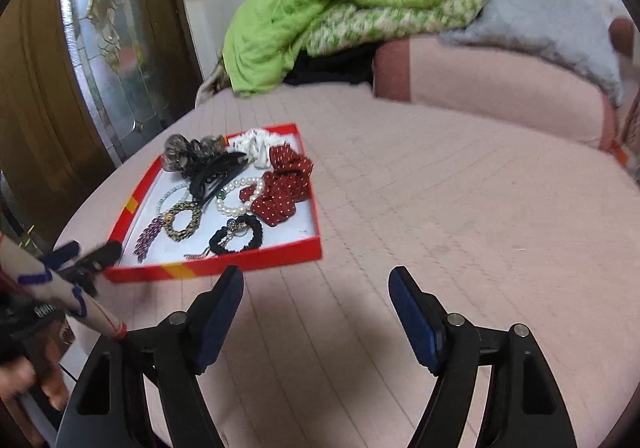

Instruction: Organize jewelry

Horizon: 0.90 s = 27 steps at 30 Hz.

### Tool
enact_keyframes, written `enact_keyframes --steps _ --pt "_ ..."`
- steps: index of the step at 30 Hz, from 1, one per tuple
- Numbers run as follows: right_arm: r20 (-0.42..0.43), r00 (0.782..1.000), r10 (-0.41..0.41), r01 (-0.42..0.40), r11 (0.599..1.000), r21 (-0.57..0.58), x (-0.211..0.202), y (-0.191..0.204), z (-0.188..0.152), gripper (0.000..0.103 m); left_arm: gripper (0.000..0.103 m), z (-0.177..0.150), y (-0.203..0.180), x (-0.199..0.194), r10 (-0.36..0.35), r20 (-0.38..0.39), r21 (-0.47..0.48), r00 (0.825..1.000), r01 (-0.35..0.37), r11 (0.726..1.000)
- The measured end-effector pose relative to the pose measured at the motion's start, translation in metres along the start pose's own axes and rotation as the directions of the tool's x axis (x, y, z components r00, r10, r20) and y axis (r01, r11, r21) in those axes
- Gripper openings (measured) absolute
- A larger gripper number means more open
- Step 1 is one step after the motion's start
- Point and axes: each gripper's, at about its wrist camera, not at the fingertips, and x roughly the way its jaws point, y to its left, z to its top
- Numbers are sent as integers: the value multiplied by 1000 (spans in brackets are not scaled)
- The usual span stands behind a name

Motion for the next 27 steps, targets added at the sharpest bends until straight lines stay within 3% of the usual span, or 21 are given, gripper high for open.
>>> enact_keyframes --steps 1,3,5,10,16,27 --pt "25 1000 -7 7 1000 -5 -12 0 -4 83 102 -4 3 -16 -7 43 -19 999 7 1000" --pt "94 995 -14 15 1000 -16 -43 2 -14 86 103 -9 6 -42 -9 96 -44 995 14 999" --pt "157 987 -35 42 998 -42 -68 6 -23 91 103 -16 3 -62 36 144 -31 989 -32 999" --pt "256 965 -58 80 994 -77 -115 10 -45 93 103 -38 -2 -86 110 102 -20 989 -108 994" --pt "275 959 -65 101 988 -119 -123 12 -54 94 103 -51 10 -95 151 82 -102 985 -142 985" --pt "255 967 0 30 993 -113 -115 12 -55 94 103 -53 -5 -92 167 88 -36 982 -165 986"
